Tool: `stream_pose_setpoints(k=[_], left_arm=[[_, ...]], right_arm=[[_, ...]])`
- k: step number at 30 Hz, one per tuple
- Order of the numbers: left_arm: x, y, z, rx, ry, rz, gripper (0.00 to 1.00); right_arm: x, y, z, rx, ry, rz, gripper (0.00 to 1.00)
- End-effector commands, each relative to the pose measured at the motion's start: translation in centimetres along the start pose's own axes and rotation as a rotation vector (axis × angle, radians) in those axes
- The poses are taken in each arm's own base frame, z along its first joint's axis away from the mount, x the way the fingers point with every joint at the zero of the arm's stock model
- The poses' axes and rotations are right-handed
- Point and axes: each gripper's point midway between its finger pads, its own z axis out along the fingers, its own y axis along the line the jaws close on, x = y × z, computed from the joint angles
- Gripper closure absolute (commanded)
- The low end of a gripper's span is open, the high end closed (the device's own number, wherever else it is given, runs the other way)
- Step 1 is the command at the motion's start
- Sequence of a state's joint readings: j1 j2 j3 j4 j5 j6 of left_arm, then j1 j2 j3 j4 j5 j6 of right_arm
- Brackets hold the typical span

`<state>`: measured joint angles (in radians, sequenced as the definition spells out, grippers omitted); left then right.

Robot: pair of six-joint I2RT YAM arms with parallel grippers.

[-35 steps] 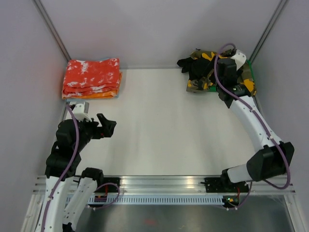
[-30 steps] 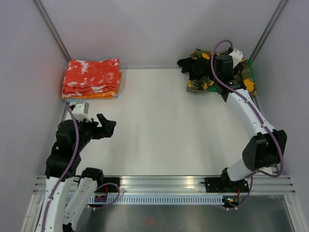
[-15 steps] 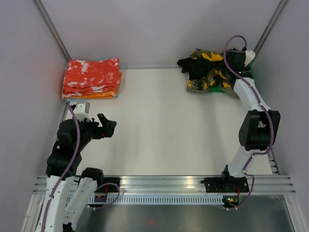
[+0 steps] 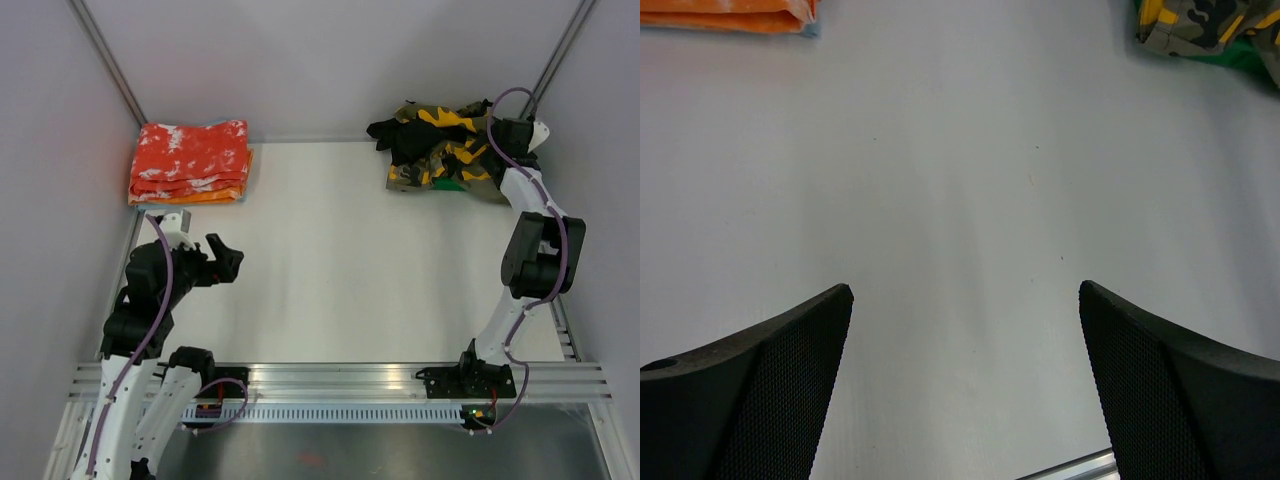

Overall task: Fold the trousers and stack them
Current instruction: Grab the trousers from the pile

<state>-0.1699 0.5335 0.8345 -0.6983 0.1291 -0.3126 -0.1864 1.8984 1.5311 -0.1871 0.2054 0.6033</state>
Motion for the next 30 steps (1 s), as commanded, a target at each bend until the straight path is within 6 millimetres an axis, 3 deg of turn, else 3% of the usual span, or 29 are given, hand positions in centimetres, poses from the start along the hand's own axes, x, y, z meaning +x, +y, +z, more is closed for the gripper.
stream_pose_setpoints(k=[1,10,17,22,25,29,30], left_arm=[[-0.8,0.3,0.3,-0.014,-0.036,0.009,0.0],[-0.5,0.0,0.9,0.011,-0.04,0.019,0.0],[-0.7,0.4,0.9,-0.008,-0.05,0.021,0.0],[-0.6,0.5,1.1,-0.015,-0.046,0.023,0.0],[-0.6,0.6,1.1,-0.018,-0.045,0.023,0.0],[-0.5,0.7,1.3,-0.022,-0.037,0.022,0.0],[-0.5,0.7,1.3,-0.024,-0.038,0.023,0.0]], right_arm=[[0.1,0.9,1.7,-0.061,-0.007,-0.033,0.05],[1.0,2.7,4.8,-0.141,0.038,-0.142,0.02],[2.5,1.5,7.4,-0.09,0.059,-0.173,0.05],[2.7,2.1,8.4,-0.12,0.053,-0.179,0.24],[2.7,3.2,8.6,-0.17,0.057,-0.187,0.44],[2.3,5.0,8.2,-0.236,0.057,-0.195,1.0],[1.5,5.6,7.9,-0.25,0.049,-0.193,1.0]])
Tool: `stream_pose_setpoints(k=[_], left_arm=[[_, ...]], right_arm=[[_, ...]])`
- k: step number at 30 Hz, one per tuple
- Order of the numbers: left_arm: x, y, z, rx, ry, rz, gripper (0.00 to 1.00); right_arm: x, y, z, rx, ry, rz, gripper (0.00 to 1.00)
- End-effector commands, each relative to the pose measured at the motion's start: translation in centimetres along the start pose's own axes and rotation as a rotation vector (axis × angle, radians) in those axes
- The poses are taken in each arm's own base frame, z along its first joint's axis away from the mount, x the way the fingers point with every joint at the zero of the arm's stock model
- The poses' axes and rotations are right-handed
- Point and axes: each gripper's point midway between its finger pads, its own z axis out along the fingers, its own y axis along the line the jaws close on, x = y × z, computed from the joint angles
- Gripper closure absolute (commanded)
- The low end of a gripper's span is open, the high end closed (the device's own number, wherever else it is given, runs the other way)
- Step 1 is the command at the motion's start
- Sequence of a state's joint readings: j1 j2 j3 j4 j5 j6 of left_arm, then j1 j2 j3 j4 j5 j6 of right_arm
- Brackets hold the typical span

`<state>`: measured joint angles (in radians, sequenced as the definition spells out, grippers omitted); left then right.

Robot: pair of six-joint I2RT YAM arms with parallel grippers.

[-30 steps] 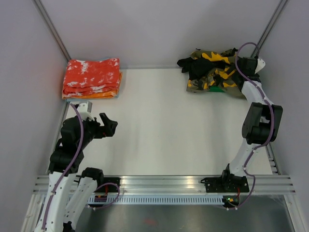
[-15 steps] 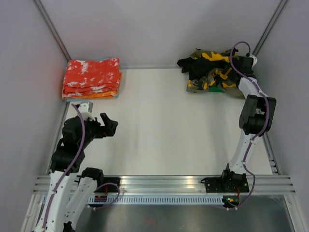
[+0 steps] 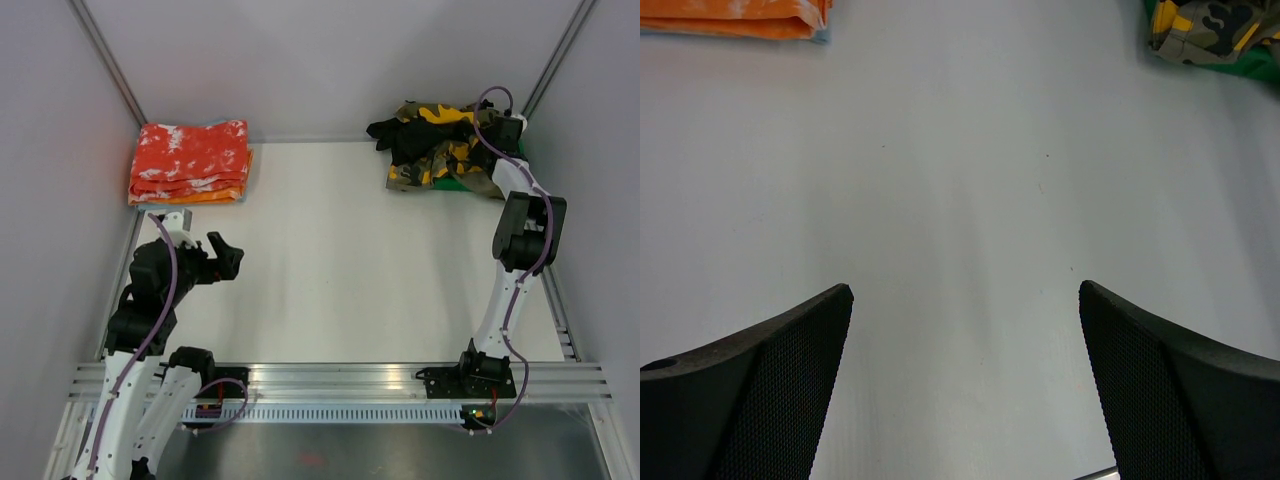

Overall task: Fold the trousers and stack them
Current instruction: Grab the trousers from the pile, then move the trousers to the center of the board

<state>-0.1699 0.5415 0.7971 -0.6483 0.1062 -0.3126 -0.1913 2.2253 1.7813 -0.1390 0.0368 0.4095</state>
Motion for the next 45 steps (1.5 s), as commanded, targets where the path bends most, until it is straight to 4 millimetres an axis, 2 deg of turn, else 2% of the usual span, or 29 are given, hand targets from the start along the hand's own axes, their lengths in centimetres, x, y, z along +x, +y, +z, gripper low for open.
stream_pose_setpoints(k=[1,3,4,5,6,8,9,11,13,14,17,19,21,22,25,29,32,34,35,36,37,38,39,40,41,42,43,44,45], left_arm=[[-0.7,0.1,0.3,-0.003,-0.028,0.023,0.0],[-0.7,0.0,0.3,0.002,-0.028,0.026,0.0],[-0.7,-0.1,0.3,0.007,-0.028,0.029,0.0],[-0.6,-0.2,0.4,0.015,-0.024,0.029,0.0],[-0.6,-0.3,0.4,0.02,-0.024,0.03,0.0],[-0.6,-0.5,0.5,0.031,-0.018,0.03,0.0],[-0.6,-0.5,0.5,0.032,-0.017,0.03,0.0],[-0.7,-0.6,0.4,0.037,-0.02,0.03,0.0],[-0.8,-0.7,0.3,0.041,-0.025,0.031,0.0],[-0.8,-0.8,0.3,0.044,-0.028,0.031,0.0],[-1.0,-1.1,0.2,0.065,-0.039,0.034,0.0],[-1.0,-1.6,0.1,0.093,-0.036,0.037,0.0],[-0.9,-1.9,0.1,0.113,-0.034,0.043,0.0],[-0.9,-2.0,0.1,0.114,-0.033,0.043,0.0],[-1.1,-2.2,-0.2,0.124,-0.051,0.047,0.0],[-1.3,-2.3,-0.8,0.129,-0.071,0.049,0.0],[-1.5,-2.4,-1.2,0.136,-0.09,0.052,0.0],[-1.4,-2.5,-1.3,0.143,-0.089,0.051,0.0],[-1.4,-2.5,-1.3,0.143,-0.091,0.052,0.0],[-1.3,-2.5,-1.3,0.146,-0.087,0.052,0.0],[-1.2,-2.6,-1.3,0.149,-0.083,0.05,0.0],[-1.1,-2.6,-1.3,0.15,-0.081,0.048,0.0],[-1.1,-2.6,-1.2,0.149,-0.079,0.048,0.0],[-1.1,-2.6,-1.2,0.15,-0.077,0.048,0.0],[-1.2,-2.5,-1.2,0.148,-0.08,0.048,0.0],[-1.1,-2.5,-1.1,0.148,-0.076,0.047,0.0],[-1.1,-2.5,-0.9,0.145,-0.071,0.046,0.0],[-1.0,-2.4,-0.8,0.142,-0.067,0.047,0.0],[-1.0,-2.4,-0.5,0.139,-0.056,0.043,0.0]], right_arm=[[-4.5,3.9,-1.4,-0.132,-0.09,-0.01,1.0],[-6.8,5.4,-3.2,-0.18,-0.136,-0.013,1.0],[-9.3,6.4,-5.5,-0.205,-0.192,-0.017,1.0],[-11.0,7.1,-6.9,-0.221,-0.231,-0.024,1.0],[-13.7,8.0,-9.8,-0.244,-0.296,-0.03,1.0],[-17.0,9.0,-13.3,-0.26,-0.379,-0.044,1.0],[-19.3,9.6,-16.5,-0.274,-0.443,-0.046,1.0],[-21.9,10.4,-20.3,-0.292,-0.517,-0.046,1.0],[-25.1,11.6,-26.0,-0.338,-0.616,-0.052,1.0],[-25.9,11.9,-27.7,-0.35,-0.645,-0.05,1.0],[-29.9,13.3,-36.5,-0.416,-0.798,-0.047,1.0],[-31.2,14.4,-39.9,-0.471,-0.843,-0.05,1.0],[-33.3,16.8,-47.1,-0.622,-0.947,-0.06,1.0],[-33.1,17.5,-48.3,-0.673,-0.946,-0.062,1.0],[-33.6,19.5,-54.9,-0.869,-1.03,-0.026,1.0],[-33.3,20.8,-62.0,-1.059,-1.098,-0.004,1.0],[-32.2,21.5,-67.2,-1.211,-1.123,0.002,1.0],[-31.1,21.9,-68.6,-1.285,-1.079,0.003,1.0],[-30.4,21.9,-70.0,-1.317,-1.074,-0.005,1.0],[-29.2,22.5,-69.0,-1.349,-1.001,-0.026,1.0],[-28.2,22.6,-70.0,-1.393,-0.956,-0.024,1.0],[-27.2,22.9,-70.1,-1.418,-0.914,-0.036,1.0],[-25.2,23.6,-69.7,-1.467,-0.825,-0.073,1.0],[-23.7,24.2,-66.4,-1.457,-0.713,-0.059,1.0],[-21.8,24.0,-67.6,-1.474,-0.699,-0.099,1.0],[-18.8,24.9,-63.5,-1.47,-0.553,-0.094,1.0],[-16.8,24.9,-61.7,-1.443,-0.478,-0.094,1.0],[-14.6,24.8,-62.0,-1.44,-0.473,-0.163,1.0],[-11.2,25.6,-59.0,-1.419,-0.353,-0.166,1.0]])
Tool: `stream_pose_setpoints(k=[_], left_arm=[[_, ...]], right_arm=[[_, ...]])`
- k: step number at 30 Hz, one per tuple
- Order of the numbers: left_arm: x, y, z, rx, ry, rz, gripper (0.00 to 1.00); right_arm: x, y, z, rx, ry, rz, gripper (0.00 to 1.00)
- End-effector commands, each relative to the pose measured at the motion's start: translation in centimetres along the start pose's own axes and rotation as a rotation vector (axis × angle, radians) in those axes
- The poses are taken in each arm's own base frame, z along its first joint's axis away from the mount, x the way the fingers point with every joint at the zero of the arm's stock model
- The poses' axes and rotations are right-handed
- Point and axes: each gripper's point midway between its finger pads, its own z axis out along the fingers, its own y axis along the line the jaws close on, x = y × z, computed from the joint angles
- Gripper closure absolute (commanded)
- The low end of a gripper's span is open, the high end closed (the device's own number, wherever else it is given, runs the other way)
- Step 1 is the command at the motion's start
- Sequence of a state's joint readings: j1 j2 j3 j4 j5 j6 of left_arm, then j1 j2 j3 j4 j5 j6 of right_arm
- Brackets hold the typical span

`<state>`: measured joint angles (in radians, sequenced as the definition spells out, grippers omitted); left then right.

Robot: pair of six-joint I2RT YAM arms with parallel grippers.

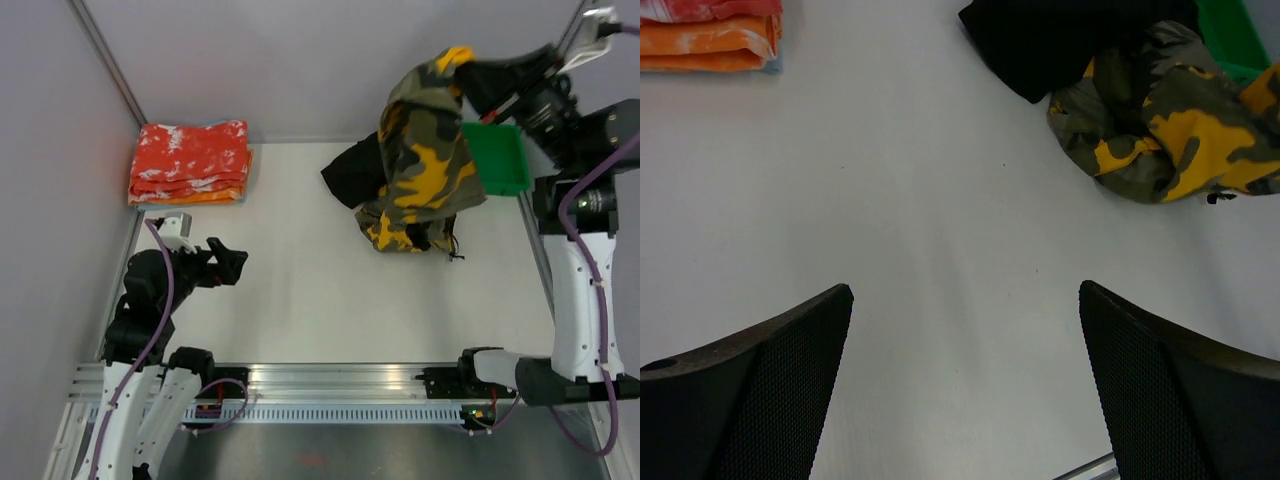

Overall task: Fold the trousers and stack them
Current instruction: Move the trousers to the center of the board

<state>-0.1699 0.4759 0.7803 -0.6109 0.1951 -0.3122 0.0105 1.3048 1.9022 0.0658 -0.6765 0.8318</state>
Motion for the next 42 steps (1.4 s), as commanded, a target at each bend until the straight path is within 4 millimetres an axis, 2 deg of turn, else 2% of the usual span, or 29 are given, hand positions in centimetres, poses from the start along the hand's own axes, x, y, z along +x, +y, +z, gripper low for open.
stream_pose_setpoints(k=[1,2,3,4,5,6,7,8,9,10,11,12,13,14,15,16,17,21,22,23,24,26,27,28,29,30,33,39,42], left_arm=[[-0.4,-0.4,0.9,0.026,0.005,0.02,0.0],[-1.1,-0.5,1.0,0.022,0.001,0.013,0.0],[-1.0,-0.3,1.9,0.006,0.031,-0.009,0.0],[-1.3,-0.2,2.3,0.0,0.043,-0.018,0.0],[-1.7,-0.3,2.6,-0.005,0.051,-0.022,0.0],[-3.0,-0.6,2.8,-0.006,0.038,-0.025,0.0],[-3.0,-0.2,3.7,-0.027,0.067,-0.037,0.0],[-4.1,-0.5,3.9,-0.026,0.052,-0.038,0.0],[-4.3,-0.6,4.3,-0.022,0.056,-0.038,0.0],[-4.2,-0.4,5.0,-0.028,0.072,-0.045,0.0],[-4.7,-0.6,5.3,-0.021,0.062,-0.045,0.0],[-4.8,-0.7,5.5,-0.016,0.065,-0.053,0.0],[-4.9,-0.7,5.8,-0.014,0.067,-0.055,0.0],[-4.9,-0.7,6.3,-0.014,0.077,-0.063,0.0],[-4.9,-0.8,6.5,-0.011,0.081,-0.073,0.0],[-4.8,-0.9,6.7,-0.004,0.088,-0.078,0.0],[-4.6,-1.0,7.0,0.002,0.102,-0.083,0.0],[-3.4,-1.3,7.3,0.026,0.145,-0.111,0.0],[-3.1,-1.2,7.2,0.024,0.151,-0.119,0.0],[-2.5,-1.1,7.2,0.025,0.166,-0.126,0.0],[-2.4,-1.5,7.1,0.042,0.166,-0.131,0.0],[-1.5,-1.3,7.0,0.043,0.178,-0.143,0.0],[-1.5,-1.5,6.9,0.05,0.172,-0.148,0.0],[-1.3,-1.4,6.8,0.049,0.173,-0.151,0.0],[-1.0,-1.4,6.7,0.047,0.178,-0.153,0.0],[-1.0,-1.4,6.5,0.047,0.177,-0.151,0.0],[-0.6,-0.9,6.1,0.023,0.185,-0.144,0.0],[-0.2,-0.4,5.2,-0.001,0.173,-0.126,0.0],[0.0,-0.4,5.4,-0.001,0.182,-0.123,0.0]], right_arm=[[10.4,-0.7,-2.1,0.017,0.271,0.086,1.0],[12.9,-2.1,-2.6,0.066,0.313,0.056,1.0],[19.7,-2.5,-4.0,0.081,0.459,0.14,1.0],[23.0,-2.3,-4.9,0.089,0.519,0.157,1.0],[25.1,-1.4,-6.1,0.083,0.552,0.162,1.0],[31.3,-0.6,-8.6,0.083,0.674,0.21,1.0],[32.7,0.8,-9.7,0.058,0.683,0.214,1.0],[35.1,2.6,-10.8,0.046,0.721,0.23,1.0],[38.8,2.5,-13.4,0.071,0.797,0.258,0.97],[40.0,3.2,-14.3,0.068,0.812,0.269,0.89],[41.5,2.7,-15.2,0.123,0.839,0.251,0.59],[43.2,3.0,-16.5,0.141,0.894,0.239,0.5],[45.1,1.7,-18.5,0.221,0.989,0.215,0.43],[45.5,-0.7,-19.2,0.346,1.0,0.152,0.25],[45.2,-2.4,-20.4,0.464,1.043,0.1,0.2],[44.6,-4.4,-20.7,0.603,1.021,0.072,0.13],[42.8,-7.3,-20.8,0.748,0.956,-0.011,0.05],[35.4,-10.3,-16.5,0.816,0.741,-0.067,0.02],[34.1,-11.2,-16.0,0.839,0.702,-0.071,0.02],[32.3,-13.7,-16.0,0.902,0.658,-0.078,0.02],[31.8,-15.2,-15.1,0.926,0.643,-0.079,0.02],[30.9,-19.2,-15.4,1.009,0.637,-0.092,0.02],[30.7,-20.5,-14.9,1.025,0.639,-0.11,0.02],[32.8,-22.7,-15.3,1.062,0.702,-0.106,0.02],[33.2,-24.2,-15.5,1.085,0.717,-0.097,0.02],[34.5,-25.7,-15.4,1.101,0.744,-0.091,0.02],[35.9,-28.2,-15.6,1.15,0.733,-0.12,0.02],[40.0,-30.8,-16.1,1.158,0.791,-0.123,0.02],[41.9,-32.2,-16.4,1.179,0.838,-0.129,0.07]])
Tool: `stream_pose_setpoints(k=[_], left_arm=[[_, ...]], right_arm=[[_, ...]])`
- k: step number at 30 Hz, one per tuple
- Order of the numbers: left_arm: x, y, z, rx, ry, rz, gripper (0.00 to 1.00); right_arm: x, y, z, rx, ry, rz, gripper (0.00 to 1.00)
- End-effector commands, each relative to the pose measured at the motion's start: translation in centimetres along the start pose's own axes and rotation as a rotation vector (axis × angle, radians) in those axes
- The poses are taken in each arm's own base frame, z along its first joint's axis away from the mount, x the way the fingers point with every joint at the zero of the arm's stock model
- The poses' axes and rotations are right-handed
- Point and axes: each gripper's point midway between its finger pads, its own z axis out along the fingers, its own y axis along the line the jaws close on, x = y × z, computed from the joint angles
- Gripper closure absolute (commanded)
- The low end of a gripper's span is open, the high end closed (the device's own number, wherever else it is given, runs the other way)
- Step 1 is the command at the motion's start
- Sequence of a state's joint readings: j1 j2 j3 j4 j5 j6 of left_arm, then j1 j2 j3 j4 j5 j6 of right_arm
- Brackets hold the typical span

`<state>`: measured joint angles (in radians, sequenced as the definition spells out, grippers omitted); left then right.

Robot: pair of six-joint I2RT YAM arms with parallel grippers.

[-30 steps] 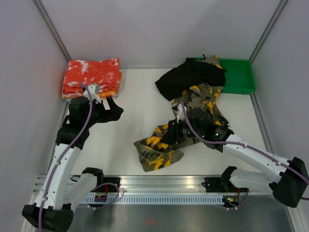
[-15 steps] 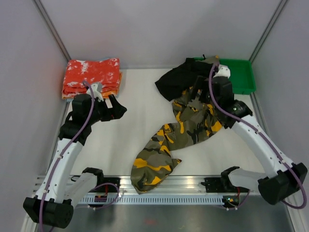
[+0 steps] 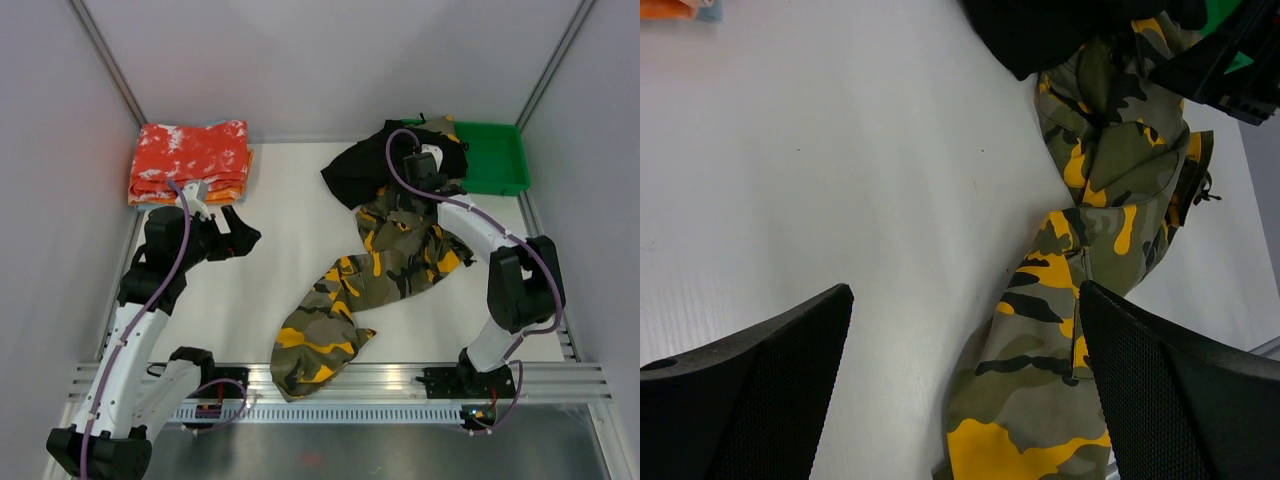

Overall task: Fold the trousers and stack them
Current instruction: Move the trousers to the center of the board

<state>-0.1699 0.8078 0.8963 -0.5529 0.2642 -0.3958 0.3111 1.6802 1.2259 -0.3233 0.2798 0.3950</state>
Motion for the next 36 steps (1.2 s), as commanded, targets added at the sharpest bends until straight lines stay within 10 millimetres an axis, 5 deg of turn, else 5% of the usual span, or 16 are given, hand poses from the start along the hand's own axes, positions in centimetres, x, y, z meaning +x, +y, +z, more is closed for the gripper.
stream_pose_setpoints(k=[1,9,12,13,14,17,23,28,33,36], left_arm=[[0.5,0.3,0.1,-0.013,0.016,-0.004,0.0],[0.2,0.6,0.0,-0.024,-0.003,0.027,0.0],[-0.2,0.5,0.0,-0.022,-0.008,0.036,0.0],[-0.2,0.5,0.0,-0.025,-0.005,0.033,0.0],[-0.3,0.4,0.0,-0.023,-0.005,0.035,0.0],[-0.5,0.3,-0.1,-0.018,-0.005,0.039,0.0],[-1.0,-0.3,-0.3,0.0,-0.012,0.044,0.0],[-1.6,-0.9,-0.4,0.026,-0.021,0.05,0.0],[-2.3,-1.3,-0.5,0.035,-0.032,0.06,0.0],[-2.9,-1.2,-0.7,0.016,-0.042,0.061,0.0]], right_arm=[[-2.1,0.6,2.1,0.02,-0.058,-0.01,0.1],[-1.2,-1.0,4.5,0.115,-0.07,-0.076,0.24],[-1.7,-0.8,4.4,0.11,-0.06,-0.115,0.9],[-2.3,-0.6,4.1,0.104,-0.064,-0.121,1.0],[-4.1,0.1,3.3,0.084,-0.094,-0.12,1.0],[-9.6,1.5,-1.9,0.008,-0.203,-0.086,1.0],[-22.5,1.8,-19.0,-0.124,-0.55,0.017,1.0],[-28.5,1.2,-32.3,-0.257,-0.808,0.048,1.0],[-29.1,7.9,-41.5,-0.751,-0.861,-0.052,1.0],[-27.3,11.2,-43.5,-0.942,-0.809,-0.073,1.0]])
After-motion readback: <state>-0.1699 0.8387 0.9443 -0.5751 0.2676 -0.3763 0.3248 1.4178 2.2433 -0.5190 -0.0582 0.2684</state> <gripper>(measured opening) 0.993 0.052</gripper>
